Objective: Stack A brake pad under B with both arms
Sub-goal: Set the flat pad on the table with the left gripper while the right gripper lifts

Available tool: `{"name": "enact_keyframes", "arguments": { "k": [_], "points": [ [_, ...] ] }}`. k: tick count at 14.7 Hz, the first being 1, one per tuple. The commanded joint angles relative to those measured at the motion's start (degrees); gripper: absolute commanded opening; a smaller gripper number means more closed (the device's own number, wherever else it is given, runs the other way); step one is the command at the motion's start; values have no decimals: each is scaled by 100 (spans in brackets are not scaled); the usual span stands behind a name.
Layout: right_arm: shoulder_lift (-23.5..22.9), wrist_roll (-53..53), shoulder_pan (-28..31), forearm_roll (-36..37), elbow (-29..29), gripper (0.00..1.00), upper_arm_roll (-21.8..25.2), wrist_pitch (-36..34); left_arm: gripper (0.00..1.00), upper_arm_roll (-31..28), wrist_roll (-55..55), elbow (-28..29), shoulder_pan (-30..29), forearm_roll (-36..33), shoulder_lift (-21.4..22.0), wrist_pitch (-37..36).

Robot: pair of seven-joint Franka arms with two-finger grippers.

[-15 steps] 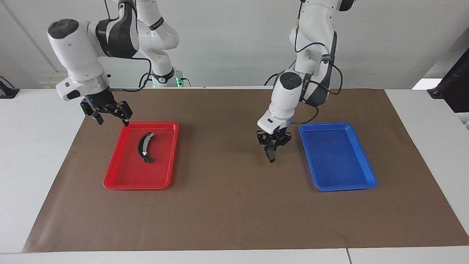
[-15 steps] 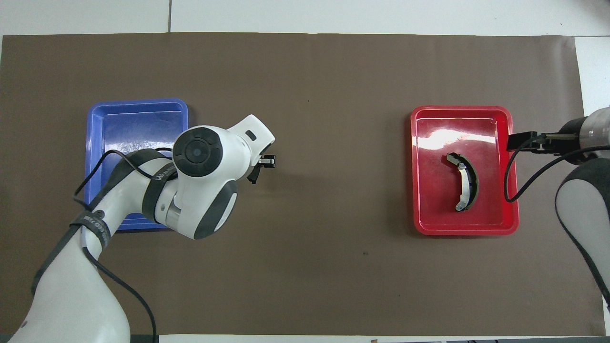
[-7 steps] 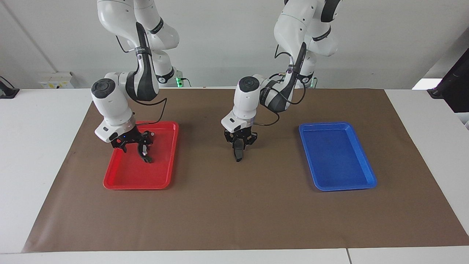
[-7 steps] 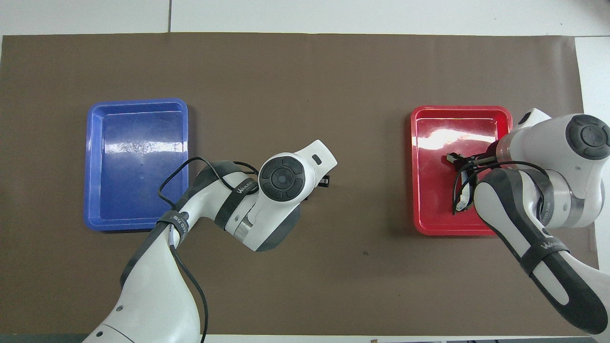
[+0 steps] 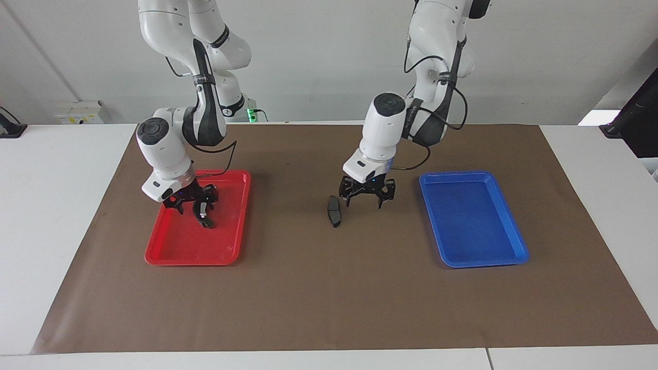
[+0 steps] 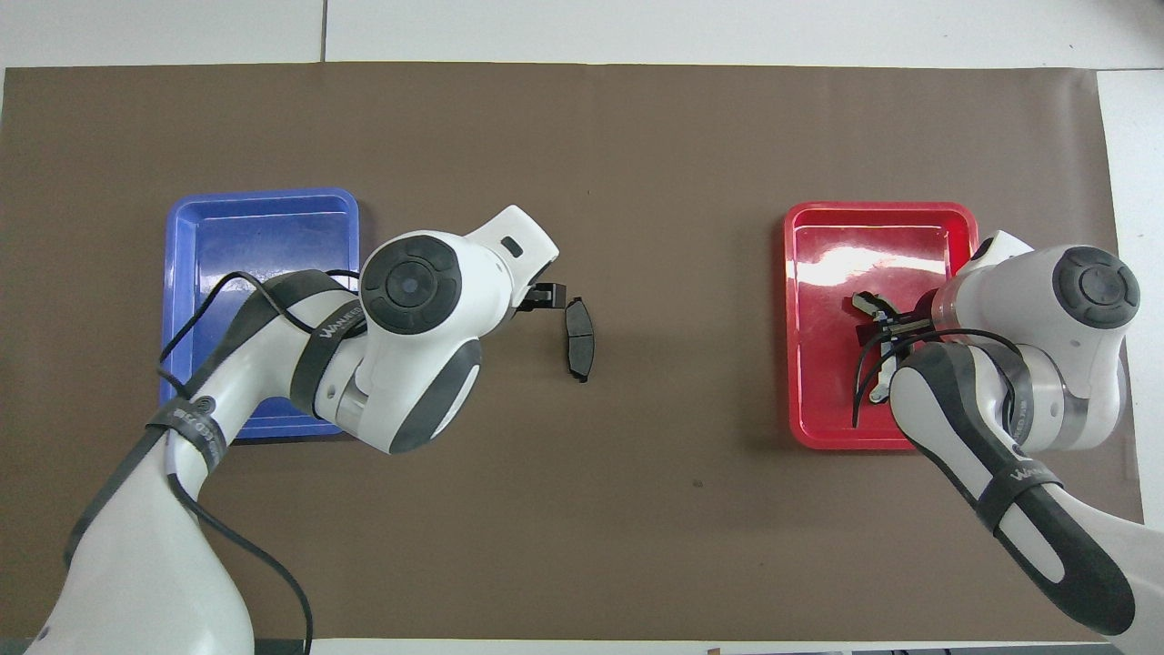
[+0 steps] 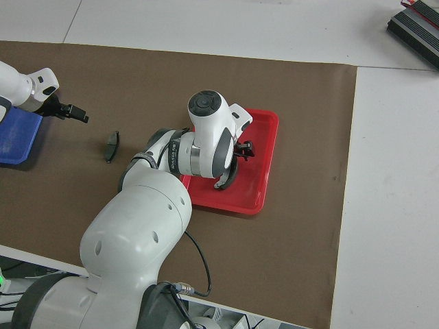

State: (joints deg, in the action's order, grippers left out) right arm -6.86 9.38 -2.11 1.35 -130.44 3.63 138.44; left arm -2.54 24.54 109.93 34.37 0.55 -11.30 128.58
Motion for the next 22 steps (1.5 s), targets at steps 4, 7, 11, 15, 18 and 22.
{"name": "enact_keyframes", "arguments": {
  "k": [4,7,11,15,18,22],
  "points": [
    [-87,-67,-35,-73,-60,26,-12,130,100,17,-1792,213,-1545,33,1023,-1439],
    [-131,-68,-35,-64,1,0,-12,130,100,-1,-2127,-172,-2135,33,1218,-2133],
    [-158,-59,-44,-64,483,0,-38,-438,100,-18,-2971,-1507,-2829,33,1112,-3591],
    [-333,-320,-464,-64,1704,0,-74,-1670,100,-18,-3201,-2081,-3235,50,1103,-4200],
    [-491,-1164,-930,-64,2066,0,-100,-1742,100,-18,-3192,-1731,-3323,59,1287,-4192],
    [-860,-1982,-1773,-135,2390,0,-109,-1583,100,-1,-3157,-1685,-3288,59,1306,-4192]
  ]
}}
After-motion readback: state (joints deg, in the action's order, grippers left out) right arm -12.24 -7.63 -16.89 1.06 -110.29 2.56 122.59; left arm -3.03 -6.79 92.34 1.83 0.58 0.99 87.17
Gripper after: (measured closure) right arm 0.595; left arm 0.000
